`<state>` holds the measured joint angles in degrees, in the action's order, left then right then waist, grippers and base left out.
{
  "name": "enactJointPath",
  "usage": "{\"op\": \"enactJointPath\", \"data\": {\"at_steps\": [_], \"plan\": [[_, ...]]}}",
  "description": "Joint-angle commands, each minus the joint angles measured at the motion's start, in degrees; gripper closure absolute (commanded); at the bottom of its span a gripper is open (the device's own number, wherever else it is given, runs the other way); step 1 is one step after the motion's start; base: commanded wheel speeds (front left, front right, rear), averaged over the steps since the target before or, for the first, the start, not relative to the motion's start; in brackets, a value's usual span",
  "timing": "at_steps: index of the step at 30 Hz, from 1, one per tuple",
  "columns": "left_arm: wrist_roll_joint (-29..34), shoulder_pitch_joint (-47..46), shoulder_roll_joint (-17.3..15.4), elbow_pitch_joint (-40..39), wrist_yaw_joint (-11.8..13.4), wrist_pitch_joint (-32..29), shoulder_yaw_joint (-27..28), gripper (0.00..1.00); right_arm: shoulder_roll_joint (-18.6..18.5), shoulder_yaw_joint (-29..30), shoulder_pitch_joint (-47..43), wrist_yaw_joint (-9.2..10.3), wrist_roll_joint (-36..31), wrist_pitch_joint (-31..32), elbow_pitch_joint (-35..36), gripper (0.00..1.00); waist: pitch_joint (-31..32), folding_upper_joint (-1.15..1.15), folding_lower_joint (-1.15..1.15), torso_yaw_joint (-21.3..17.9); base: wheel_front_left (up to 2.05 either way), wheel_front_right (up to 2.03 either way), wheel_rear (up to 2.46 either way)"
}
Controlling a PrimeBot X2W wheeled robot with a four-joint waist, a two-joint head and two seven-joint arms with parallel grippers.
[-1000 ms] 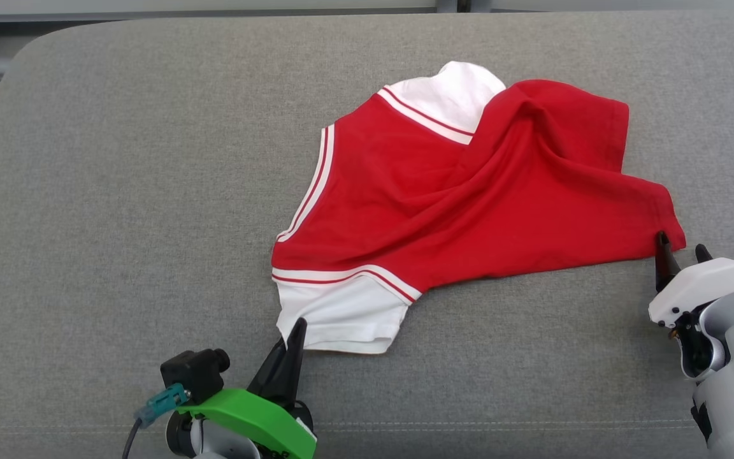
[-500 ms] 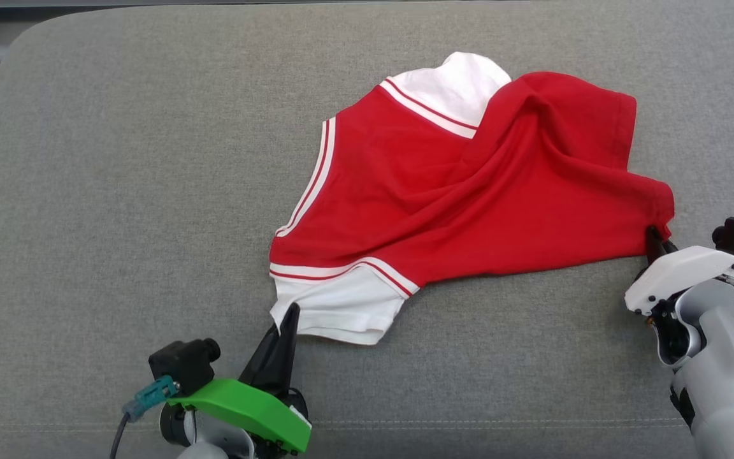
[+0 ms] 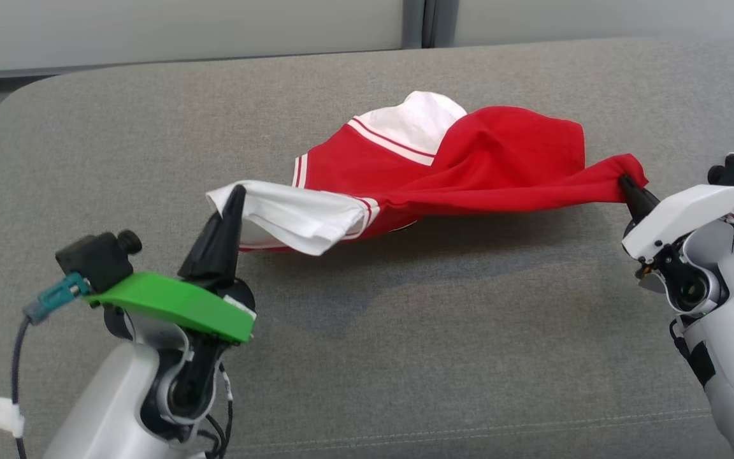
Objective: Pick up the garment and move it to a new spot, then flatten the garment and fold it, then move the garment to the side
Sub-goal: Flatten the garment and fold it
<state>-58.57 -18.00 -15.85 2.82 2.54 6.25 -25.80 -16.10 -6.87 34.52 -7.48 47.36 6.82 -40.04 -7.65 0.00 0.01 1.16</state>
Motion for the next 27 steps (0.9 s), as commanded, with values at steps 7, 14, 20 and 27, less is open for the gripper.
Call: {"op": "enactJointPath", "data": {"at_steps": [7,14,20,27], "plan": [[0.44,-10.77,-3.85,0.90,1.51,-5.41,2.24,1.00,-2.26,-2.56,3.76,-0.01,-1.07,8.94,5.57,1.00,5.88,0.00,-0.01,-4.18,0.00,0.00,0.00],[1.53,-21.38,-5.63,2.50,2.92,-10.43,2.86,1.00,-1.70,0.48,9.77,-0.01,-4.58,16.70,8.78,1.00,9.40,0.00,-0.01,-5.45,0.00,0.00,0.00],[2.62,-28.50,-6.24,2.97,3.51,-12.90,2.84,1.00,1.29,5.85,14.84,-0.01,-8.57,24.01,11.68,1.00,11.43,0.00,-0.01,-6.01,0.00,0.00,0.00],[4.70,-35.21,-7.70,4.03,4.06,-15.67,2.22,1.00,5.30,12.83,19.91,-0.01,-15.64,31.47,16.10,1.00,13.02,0.00,-0.01,-6.52,0.00,0.00,0.00]]}}
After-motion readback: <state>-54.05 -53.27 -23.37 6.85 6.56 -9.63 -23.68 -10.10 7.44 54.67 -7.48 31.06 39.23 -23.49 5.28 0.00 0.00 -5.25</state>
